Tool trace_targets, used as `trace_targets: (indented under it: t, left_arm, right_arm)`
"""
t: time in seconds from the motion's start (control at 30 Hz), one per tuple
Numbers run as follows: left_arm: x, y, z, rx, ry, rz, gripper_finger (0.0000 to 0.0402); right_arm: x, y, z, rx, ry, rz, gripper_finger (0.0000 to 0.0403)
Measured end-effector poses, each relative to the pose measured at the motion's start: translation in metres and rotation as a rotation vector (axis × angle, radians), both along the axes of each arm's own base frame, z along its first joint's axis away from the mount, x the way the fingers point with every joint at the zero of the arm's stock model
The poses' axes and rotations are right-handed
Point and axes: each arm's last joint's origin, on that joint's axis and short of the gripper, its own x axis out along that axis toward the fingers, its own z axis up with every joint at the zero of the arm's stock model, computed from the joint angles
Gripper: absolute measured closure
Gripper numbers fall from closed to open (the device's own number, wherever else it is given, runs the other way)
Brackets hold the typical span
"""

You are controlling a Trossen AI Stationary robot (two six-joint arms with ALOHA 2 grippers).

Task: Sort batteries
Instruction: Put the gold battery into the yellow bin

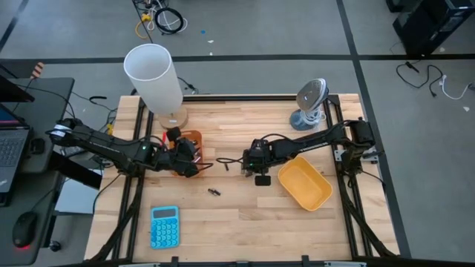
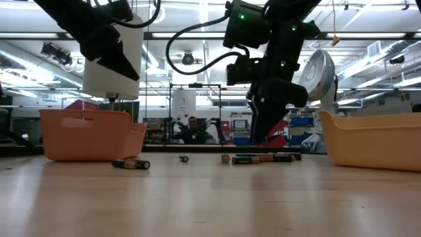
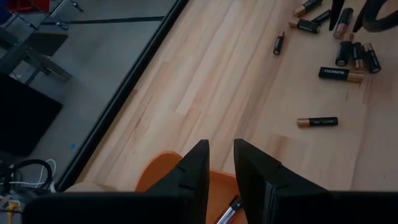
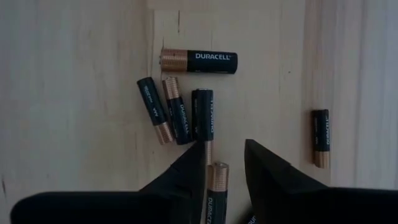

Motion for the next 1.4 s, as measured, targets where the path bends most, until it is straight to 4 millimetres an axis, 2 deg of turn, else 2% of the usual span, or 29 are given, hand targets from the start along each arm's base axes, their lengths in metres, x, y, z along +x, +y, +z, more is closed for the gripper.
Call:
trace_targets:
  t: [0.53,0.7,0.93,1.13,1.4]
  left_arm:
    - [-0.002,0.0,-0.001,0.001,0.018,0.004,0.0325]
    - [-0.002,0.0,-0.001,0.0,0.017,0.004,0.0325]
    - [-0.001,0.0,-0.001,-0.001,0.016,0.004,0.0325]
    - [-0.001,0.0,-0.001,-0.005,0.013,0.006,0.0325]
    - [-0.001,0.0,-0.001,-0.016,0.006,0.013,0.0325]
  right_arm:
    - [0.002,0.006,-0.02,-0.016,0.048,0.05,0.027]
    - [0.003,0.006,-0.029,-0.019,0.066,0.051,0.0268]
    - [0.004,0.007,-0.03,-0.026,0.069,0.073,0.0268]
    - [0.004,0.006,-0.03,-0.03,0.07,0.084,0.028]
    - [0.005,0.003,-0.03,-0.05,0.069,0.114,0.0323]
